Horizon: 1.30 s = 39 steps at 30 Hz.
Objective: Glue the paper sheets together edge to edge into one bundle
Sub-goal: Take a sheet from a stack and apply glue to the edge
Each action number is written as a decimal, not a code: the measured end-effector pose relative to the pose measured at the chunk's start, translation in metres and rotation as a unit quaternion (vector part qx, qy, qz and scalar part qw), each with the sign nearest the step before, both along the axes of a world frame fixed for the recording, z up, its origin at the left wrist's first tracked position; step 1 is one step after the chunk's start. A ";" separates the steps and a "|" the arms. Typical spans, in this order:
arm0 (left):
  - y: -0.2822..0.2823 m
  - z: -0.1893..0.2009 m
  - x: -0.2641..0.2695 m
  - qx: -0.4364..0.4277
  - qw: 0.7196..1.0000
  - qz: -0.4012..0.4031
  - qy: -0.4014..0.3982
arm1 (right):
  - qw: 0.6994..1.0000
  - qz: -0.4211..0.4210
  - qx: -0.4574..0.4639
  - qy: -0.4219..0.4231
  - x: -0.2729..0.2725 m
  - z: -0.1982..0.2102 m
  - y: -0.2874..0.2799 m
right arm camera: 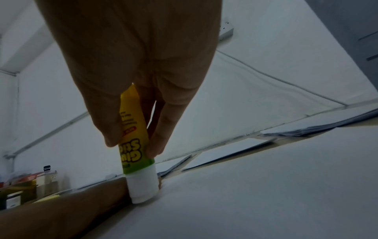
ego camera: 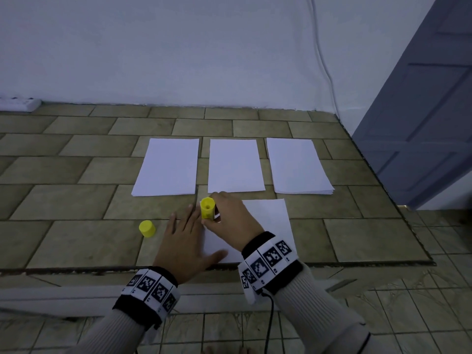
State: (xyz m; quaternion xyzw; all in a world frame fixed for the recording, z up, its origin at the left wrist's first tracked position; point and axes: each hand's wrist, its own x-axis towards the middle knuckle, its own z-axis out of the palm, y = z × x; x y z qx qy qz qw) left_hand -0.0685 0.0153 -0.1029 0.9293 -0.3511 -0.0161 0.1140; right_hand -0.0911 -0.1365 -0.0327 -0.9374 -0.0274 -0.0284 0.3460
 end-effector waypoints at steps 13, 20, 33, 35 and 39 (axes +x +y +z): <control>0.001 0.001 0.000 0.050 0.998 0.026 0.023 | 0.996 -0.082 0.024 -0.022 -0.036 0.003 -0.070; 0.000 -0.001 0.001 0.049 0.998 0.028 0.024 | 0.984 -0.169 -0.006 -0.049 -0.067 0.000 -0.123; -0.001 0.002 -0.002 0.039 0.999 0.028 0.019 | 0.996 -0.012 0.086 0.014 -0.053 0.006 -0.032; -0.003 0.000 -0.002 0.032 0.999 0.024 0.011 | 0.998 0.020 0.064 0.014 -0.046 0.006 -0.014; -0.001 -0.006 0.002 0.055 0.998 0.000 0.011 | 0.998 0.051 0.004 0.039 -0.038 0.006 0.004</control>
